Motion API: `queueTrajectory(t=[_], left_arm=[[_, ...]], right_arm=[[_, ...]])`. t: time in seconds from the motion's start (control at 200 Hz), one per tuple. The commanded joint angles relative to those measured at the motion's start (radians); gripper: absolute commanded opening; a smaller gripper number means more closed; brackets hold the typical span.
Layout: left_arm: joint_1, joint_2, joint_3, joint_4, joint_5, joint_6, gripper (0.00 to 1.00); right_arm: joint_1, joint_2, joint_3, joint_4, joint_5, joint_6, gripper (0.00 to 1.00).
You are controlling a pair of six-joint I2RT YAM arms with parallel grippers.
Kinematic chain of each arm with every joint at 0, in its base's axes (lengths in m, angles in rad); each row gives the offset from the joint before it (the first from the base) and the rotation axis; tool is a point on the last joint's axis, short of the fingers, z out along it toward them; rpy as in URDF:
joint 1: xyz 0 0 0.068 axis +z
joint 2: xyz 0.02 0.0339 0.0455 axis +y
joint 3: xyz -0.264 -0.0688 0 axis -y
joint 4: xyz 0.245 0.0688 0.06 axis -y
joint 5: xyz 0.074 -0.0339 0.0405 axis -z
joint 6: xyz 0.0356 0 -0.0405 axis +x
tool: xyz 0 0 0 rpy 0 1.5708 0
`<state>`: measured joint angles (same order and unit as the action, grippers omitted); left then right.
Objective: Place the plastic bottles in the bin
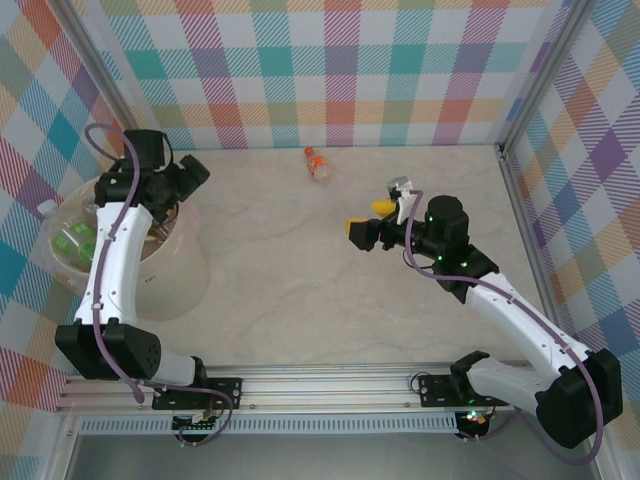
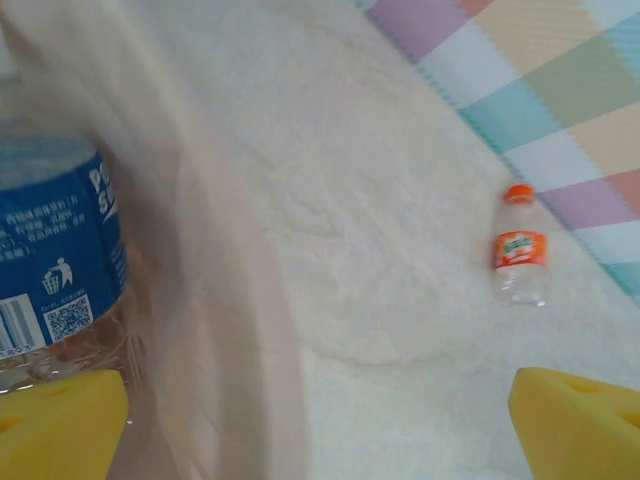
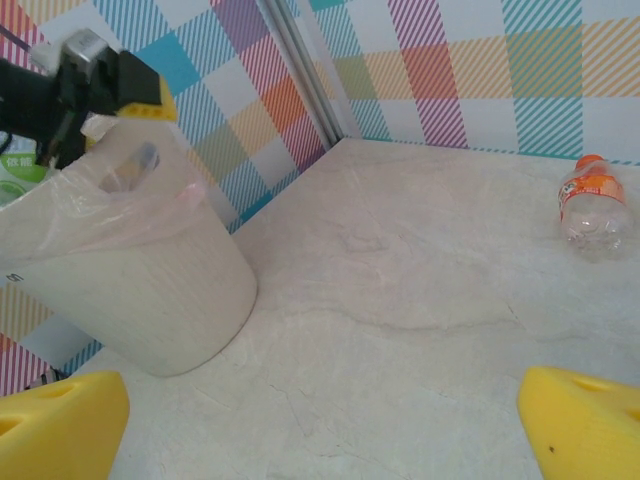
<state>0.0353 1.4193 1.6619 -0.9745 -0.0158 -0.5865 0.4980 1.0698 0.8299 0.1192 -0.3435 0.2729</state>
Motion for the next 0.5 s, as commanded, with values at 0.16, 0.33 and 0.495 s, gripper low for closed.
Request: queueTrajectory(t=[0.16,0.33,0.495], left_arm=[[-0.001,-0.101,0.078,0.007,0.058,0.011,0.99],[-0.126,-0.111,0.11,0.047,0.064,0.04,0.99],[-0.289,-0.075,0.15,0.083,0.016,0.078,1.0]], right_arm=[[0.007,-0.012,-0.002,0.01,0.026,0.002,1.0],[0.007,-0.008,-0.001,0.007,0.091,0.004,1.0],[0.006,0.015,0.009,-0.024,0.229,0.026,1.0]])
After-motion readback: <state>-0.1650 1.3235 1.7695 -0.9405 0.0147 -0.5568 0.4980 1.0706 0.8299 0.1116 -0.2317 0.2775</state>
